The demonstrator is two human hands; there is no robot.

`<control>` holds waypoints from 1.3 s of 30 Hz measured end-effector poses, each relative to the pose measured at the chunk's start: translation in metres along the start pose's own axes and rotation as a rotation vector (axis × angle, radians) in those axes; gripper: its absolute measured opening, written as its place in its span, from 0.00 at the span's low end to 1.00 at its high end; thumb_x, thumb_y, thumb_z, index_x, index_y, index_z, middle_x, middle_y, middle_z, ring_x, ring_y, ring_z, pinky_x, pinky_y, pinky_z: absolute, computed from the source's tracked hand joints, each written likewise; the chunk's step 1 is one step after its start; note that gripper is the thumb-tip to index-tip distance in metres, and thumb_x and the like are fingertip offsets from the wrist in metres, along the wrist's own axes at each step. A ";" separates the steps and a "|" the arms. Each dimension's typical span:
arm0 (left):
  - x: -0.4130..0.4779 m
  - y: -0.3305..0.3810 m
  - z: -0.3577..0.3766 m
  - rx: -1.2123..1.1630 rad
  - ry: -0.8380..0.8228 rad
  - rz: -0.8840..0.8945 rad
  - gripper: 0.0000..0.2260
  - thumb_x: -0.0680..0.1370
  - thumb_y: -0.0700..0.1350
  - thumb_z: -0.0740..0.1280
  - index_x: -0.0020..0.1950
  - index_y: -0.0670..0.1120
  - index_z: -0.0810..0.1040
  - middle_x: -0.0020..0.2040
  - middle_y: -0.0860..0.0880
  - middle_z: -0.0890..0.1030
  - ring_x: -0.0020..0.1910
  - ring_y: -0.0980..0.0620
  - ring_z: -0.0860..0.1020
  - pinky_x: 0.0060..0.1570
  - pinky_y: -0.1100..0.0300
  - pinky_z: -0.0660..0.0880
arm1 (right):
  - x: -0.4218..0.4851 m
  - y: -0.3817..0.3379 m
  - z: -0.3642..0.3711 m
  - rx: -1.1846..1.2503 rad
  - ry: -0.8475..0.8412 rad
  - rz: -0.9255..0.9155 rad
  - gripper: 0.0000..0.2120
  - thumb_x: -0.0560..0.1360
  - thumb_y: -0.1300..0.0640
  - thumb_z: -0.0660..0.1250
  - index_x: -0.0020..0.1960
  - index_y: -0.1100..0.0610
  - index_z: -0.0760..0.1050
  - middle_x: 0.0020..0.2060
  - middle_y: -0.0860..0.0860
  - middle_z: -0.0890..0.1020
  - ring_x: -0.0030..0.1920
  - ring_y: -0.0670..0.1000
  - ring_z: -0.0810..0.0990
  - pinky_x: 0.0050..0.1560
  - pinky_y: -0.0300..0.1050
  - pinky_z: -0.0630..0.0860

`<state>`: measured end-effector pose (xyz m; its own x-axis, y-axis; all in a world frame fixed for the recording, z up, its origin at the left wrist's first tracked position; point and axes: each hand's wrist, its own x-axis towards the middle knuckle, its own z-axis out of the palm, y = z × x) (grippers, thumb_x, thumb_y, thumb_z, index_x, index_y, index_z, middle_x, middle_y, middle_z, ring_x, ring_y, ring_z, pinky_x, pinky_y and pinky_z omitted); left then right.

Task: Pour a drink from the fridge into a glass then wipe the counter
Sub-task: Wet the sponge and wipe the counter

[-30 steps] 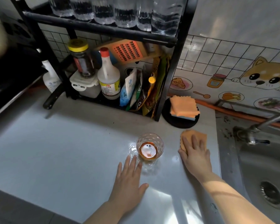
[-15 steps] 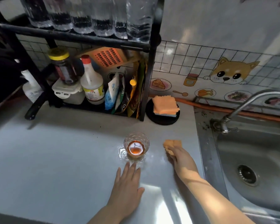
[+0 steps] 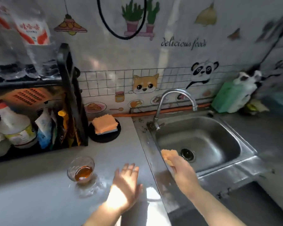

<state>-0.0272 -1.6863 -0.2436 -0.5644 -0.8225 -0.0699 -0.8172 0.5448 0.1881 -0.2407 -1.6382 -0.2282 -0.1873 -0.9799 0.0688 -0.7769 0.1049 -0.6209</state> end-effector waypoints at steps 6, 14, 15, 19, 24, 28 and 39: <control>0.025 0.104 -0.014 0.030 0.002 0.212 0.26 0.72 0.53 0.69 0.67 0.44 0.72 0.65 0.48 0.74 0.68 0.43 0.71 0.64 0.42 0.67 | -0.074 0.053 -0.090 -0.048 0.248 0.092 0.12 0.77 0.53 0.60 0.58 0.49 0.79 0.58 0.41 0.80 0.61 0.38 0.74 0.68 0.43 0.65; 0.019 0.305 0.010 0.081 0.130 0.569 0.29 0.50 0.57 0.80 0.47 0.49 0.82 0.46 0.53 0.83 0.51 0.51 0.80 0.42 0.50 0.81 | -0.228 0.182 -0.206 0.223 0.560 0.481 0.18 0.79 0.66 0.56 0.64 0.54 0.74 0.67 0.49 0.72 0.67 0.44 0.67 0.66 0.40 0.67; 0.014 0.332 0.013 0.086 0.109 0.605 0.28 0.50 0.57 0.80 0.47 0.49 0.82 0.46 0.53 0.83 0.51 0.51 0.80 0.42 0.49 0.81 | -0.252 0.195 -0.219 0.226 0.574 0.501 0.19 0.79 0.68 0.55 0.65 0.55 0.73 0.68 0.49 0.70 0.67 0.43 0.65 0.66 0.39 0.67; -0.013 0.446 0.018 0.052 -0.026 0.698 0.27 0.72 0.55 0.67 0.69 0.46 0.69 0.70 0.49 0.71 0.72 0.47 0.65 0.69 0.44 0.62 | -0.351 0.234 -0.267 0.150 0.702 0.564 0.21 0.78 0.72 0.55 0.66 0.56 0.71 0.69 0.48 0.68 0.65 0.32 0.66 0.63 0.23 0.62; -0.044 0.563 0.042 0.005 -0.123 0.899 0.27 0.80 0.52 0.55 0.77 0.48 0.51 0.78 0.51 0.52 0.77 0.51 0.47 0.74 0.49 0.43 | -0.459 0.278 -0.308 -0.009 0.849 0.734 0.20 0.78 0.69 0.56 0.64 0.51 0.72 0.65 0.44 0.73 0.68 0.42 0.69 0.63 0.23 0.59; -0.058 0.644 0.059 0.050 -0.177 1.024 0.28 0.80 0.54 0.55 0.77 0.49 0.49 0.78 0.52 0.50 0.77 0.51 0.45 0.75 0.50 0.42 | -0.528 0.304 -0.332 -0.102 0.912 0.855 0.20 0.79 0.69 0.56 0.67 0.55 0.70 0.66 0.46 0.70 0.70 0.46 0.63 0.67 0.29 0.52; -0.052 0.869 0.112 0.020 -0.274 1.336 0.27 0.81 0.53 0.54 0.77 0.49 0.49 0.78 0.52 0.51 0.77 0.51 0.46 0.74 0.50 0.44 | -0.630 0.405 -0.417 -0.181 1.061 1.131 0.20 0.78 0.68 0.56 0.68 0.56 0.69 0.67 0.45 0.65 0.69 0.48 0.67 0.72 0.38 0.57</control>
<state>-0.7208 -1.1522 -0.1867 -0.9218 0.3859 -0.0383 0.3649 0.8965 0.2512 -0.6877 -0.9081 -0.1970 -0.9649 0.1749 0.1958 0.0112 0.7725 -0.6349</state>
